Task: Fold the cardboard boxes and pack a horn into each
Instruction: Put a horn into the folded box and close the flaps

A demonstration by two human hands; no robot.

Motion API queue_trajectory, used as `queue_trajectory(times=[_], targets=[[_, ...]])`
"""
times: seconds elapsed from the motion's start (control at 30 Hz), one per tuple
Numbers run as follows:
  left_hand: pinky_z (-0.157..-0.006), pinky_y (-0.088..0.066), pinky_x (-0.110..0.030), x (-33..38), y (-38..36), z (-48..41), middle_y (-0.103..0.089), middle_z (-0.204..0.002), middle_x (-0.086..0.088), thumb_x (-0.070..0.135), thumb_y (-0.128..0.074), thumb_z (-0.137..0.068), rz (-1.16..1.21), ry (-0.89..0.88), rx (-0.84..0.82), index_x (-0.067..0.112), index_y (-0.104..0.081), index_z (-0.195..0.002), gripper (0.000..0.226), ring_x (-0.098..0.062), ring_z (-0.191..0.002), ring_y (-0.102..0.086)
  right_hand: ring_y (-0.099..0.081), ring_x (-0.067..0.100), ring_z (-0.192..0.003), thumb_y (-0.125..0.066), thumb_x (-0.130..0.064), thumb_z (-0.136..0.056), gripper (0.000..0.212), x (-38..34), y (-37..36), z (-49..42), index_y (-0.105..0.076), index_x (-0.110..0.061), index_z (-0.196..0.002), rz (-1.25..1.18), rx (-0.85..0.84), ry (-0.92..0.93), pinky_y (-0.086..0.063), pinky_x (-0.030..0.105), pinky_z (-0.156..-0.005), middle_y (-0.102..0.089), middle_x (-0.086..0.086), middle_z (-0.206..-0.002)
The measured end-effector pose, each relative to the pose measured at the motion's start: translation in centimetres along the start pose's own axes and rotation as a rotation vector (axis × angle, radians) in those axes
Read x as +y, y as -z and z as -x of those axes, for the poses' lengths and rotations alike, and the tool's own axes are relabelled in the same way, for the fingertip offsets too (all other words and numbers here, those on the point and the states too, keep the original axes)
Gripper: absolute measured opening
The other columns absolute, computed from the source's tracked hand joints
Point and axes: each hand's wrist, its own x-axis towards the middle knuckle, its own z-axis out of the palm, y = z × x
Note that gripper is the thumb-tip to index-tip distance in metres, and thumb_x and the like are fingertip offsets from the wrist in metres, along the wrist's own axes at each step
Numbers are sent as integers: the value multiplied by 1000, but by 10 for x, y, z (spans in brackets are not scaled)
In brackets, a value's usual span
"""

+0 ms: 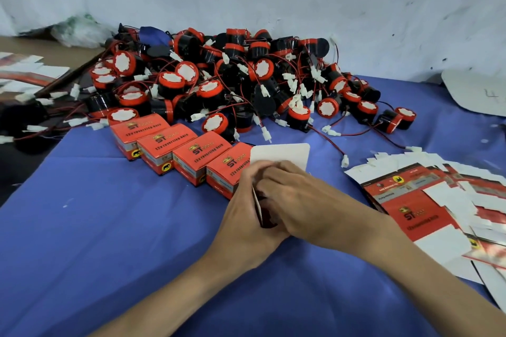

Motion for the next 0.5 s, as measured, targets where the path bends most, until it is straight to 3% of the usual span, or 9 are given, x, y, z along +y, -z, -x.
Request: queue_trajectory(times=[0.2,0.37,0.5], targets=[[-87,-46,-16,1,3,0,-55,-116,24,10,-77,-65,56,29,-50,34,-33,-124,78,-5,-111,-58,-33,6,-107,-41,-24,-94,16,-2,15,11,-52,-18,-83,-210,-95,-91,-41,39,-85,-36,-10,-101],[-85,-48,-18,1,2,0,-55,-114,25,13,-73,-63,48,40,-41,40,-34,-119,73,-3,-108,-58,-31,11,-122,-36,-29,-101,23,-3,8,15,-52,-19,-114,-163,-81,-67,-37,39,-96,-42,-9,-129],[-81,-52,-24,1,3,0,-56,-111,25,15,-72,-64,34,57,-55,57,-34,-112,74,-5,-107,-60,-40,7,-113,-48,-22,-95,16,-1,4,11,-56,-16,-107,-232,40,-115,-46,42,-83,-55,-7,-118]])
